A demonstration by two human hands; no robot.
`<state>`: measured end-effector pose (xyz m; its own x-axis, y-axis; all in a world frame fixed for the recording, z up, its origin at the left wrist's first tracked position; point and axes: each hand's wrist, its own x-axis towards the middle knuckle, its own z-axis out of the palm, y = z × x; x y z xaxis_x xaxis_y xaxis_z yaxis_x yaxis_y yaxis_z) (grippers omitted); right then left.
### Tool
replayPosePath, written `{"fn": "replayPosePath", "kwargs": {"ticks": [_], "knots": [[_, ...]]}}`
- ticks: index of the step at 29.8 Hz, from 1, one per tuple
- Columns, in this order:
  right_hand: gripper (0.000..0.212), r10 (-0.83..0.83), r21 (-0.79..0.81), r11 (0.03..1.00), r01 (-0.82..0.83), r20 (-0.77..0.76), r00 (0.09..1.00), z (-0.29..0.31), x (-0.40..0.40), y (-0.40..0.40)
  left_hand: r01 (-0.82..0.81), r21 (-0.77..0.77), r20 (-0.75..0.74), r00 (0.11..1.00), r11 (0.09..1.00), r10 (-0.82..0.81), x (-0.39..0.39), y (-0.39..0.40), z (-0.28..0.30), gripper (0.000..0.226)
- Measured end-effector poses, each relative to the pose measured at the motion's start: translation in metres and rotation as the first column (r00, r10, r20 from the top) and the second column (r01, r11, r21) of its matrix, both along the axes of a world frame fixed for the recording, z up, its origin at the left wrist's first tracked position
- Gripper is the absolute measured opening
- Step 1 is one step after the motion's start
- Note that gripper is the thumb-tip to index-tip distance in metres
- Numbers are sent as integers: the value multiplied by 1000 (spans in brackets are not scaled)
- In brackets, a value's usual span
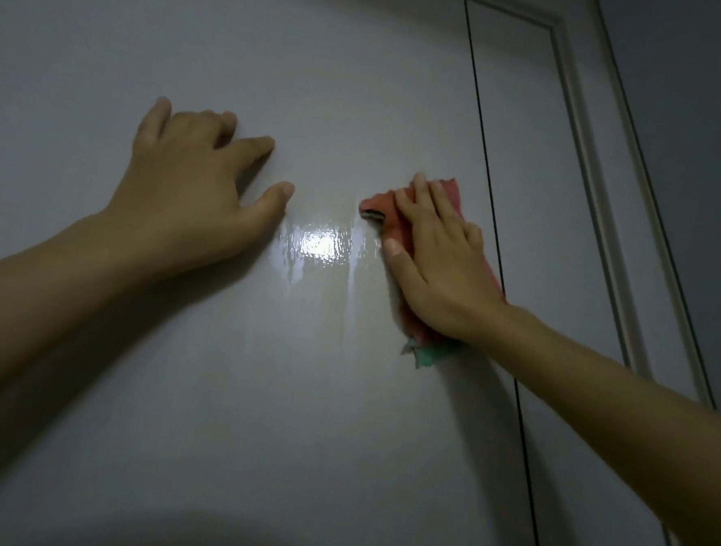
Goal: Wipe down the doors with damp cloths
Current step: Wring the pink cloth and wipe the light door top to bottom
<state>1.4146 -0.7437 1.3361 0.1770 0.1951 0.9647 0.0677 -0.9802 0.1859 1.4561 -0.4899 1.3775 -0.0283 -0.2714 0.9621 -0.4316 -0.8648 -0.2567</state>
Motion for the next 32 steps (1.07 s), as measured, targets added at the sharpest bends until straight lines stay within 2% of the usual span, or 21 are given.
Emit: {"fn": "replayPosePath", "kwargs": {"ticks": [2,4,8,9,12,14,17,19,20,22,24,25,27,30,32], "knots": [[61,-92,-123,988,91,0,996,8,-12,-14,-5,1,1,1000,1000,5,0,0,0,80],[59,-147,-159,976,151,36,988,8,-15,-19,-1,-2,0,1000,1000,1,0,-1,-3,84],[64,-157,60,987,152,91,983,1,6,20,17,12,-2,1000,1000,-17,2,-1,-7,88],[65,-145,56,989,140,102,984,-2,11,30,23,13,-1,1000,1000,-23,2,-2,-6,88],[60,-88,-151,983,105,115,990,1,12,40,24,9,2,1000,1000,-24,2,-1,-3,89],[58,-114,-188,973,133,109,987,18,8,34,17,13,-2,1000,1000,-17,3,2,0,86],[54,-135,30,991,132,123,983,49,11,39,11,39,-16,1000,999,-11,5,6,1,80],[55,-114,88,991,103,135,984,47,17,53,24,49,-15,1000,999,-23,6,8,2,75],[55,-114,45,993,108,144,983,38,18,57,35,54,-16,999,998,-35,7,11,2,74],[55,-97,-146,982,117,141,985,14,17,58,74,57,-26,997,996,-72,7,17,0,74],[56,-92,-324,938,119,98,991,3,8,47,98,62,-19,995,993,-97,6,27,-6,77],[55,-107,-365,921,134,92,990,7,5,41,92,64,-7,996,994,-92,7,33,-11,77],[54,-167,-292,938,187,90,982,23,2,34,51,31,1,999,998,-51,7,47,-19,75],[59,-221,26,975,219,136,966,40,7,43,-51,-44,-30,998,998,50,9,71,-25,76],[59,-198,68,980,190,164,966,31,14,66,-94,-28,-34,995,995,93,10,81,-25,77]]}}
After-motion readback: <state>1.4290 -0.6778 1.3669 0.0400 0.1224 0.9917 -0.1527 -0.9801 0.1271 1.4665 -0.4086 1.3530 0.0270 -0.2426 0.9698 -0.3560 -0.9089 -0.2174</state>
